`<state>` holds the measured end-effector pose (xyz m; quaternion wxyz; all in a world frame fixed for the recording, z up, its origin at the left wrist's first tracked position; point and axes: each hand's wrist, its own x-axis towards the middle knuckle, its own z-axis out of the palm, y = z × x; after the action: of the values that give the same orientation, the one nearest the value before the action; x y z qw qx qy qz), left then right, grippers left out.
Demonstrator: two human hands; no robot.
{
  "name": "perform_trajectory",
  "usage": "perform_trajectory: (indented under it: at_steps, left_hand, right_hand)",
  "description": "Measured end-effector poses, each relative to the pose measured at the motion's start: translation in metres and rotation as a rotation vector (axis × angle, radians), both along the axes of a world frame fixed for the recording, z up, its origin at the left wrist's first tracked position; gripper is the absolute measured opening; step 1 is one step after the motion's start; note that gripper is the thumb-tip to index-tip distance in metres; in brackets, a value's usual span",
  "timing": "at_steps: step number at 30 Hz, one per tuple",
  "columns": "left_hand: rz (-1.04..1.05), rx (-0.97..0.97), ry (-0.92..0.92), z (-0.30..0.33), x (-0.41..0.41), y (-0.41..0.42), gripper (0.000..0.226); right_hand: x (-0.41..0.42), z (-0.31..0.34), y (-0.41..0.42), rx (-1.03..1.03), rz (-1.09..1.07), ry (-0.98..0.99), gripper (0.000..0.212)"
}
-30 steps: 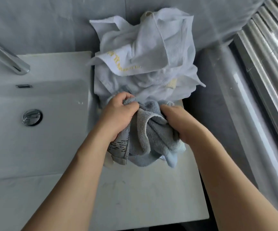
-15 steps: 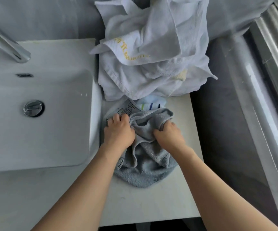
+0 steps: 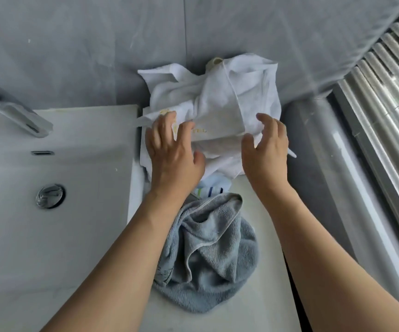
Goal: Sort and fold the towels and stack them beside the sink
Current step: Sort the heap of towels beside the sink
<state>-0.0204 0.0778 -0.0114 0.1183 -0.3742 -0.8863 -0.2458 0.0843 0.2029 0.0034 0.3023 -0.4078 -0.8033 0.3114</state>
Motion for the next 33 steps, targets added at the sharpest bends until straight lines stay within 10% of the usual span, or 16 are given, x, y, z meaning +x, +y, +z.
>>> perform_trajectory:
  at_steps: [9,15,21,29,33]
  left_hand:
    - [0.054,-0.283,-0.186,-0.001,-0.039,0.058,0.094]
    - [-0.075,-0.003,-0.314,-0.003,-0.040,0.045,0.024]
    - [-0.091,0.210,-0.261,-0.005,-0.033,0.026,0.026]
    - [-0.194,0.258,-0.684,0.006,-0.023,0.024,0.037]
    - [-0.361,0.085,-0.518,-0.006,-0.022,0.029,0.057]
  right_hand:
    - [-0.031,0.009,0.050,-0.260,-0.083,-0.153,0.056]
    - [-0.030,0.009,0.057,-0.315,-0.120,0.003,0.048]
    - [-0.024,0.014,0.055,-0.407,-0.051,0.085,0.014]
    - [-0.022,0.017,0.059,-0.357,0.009,0.122,0.025]
    - [-0.030,0.026,0.077,-0.344,-0.001,0.121,0.064]
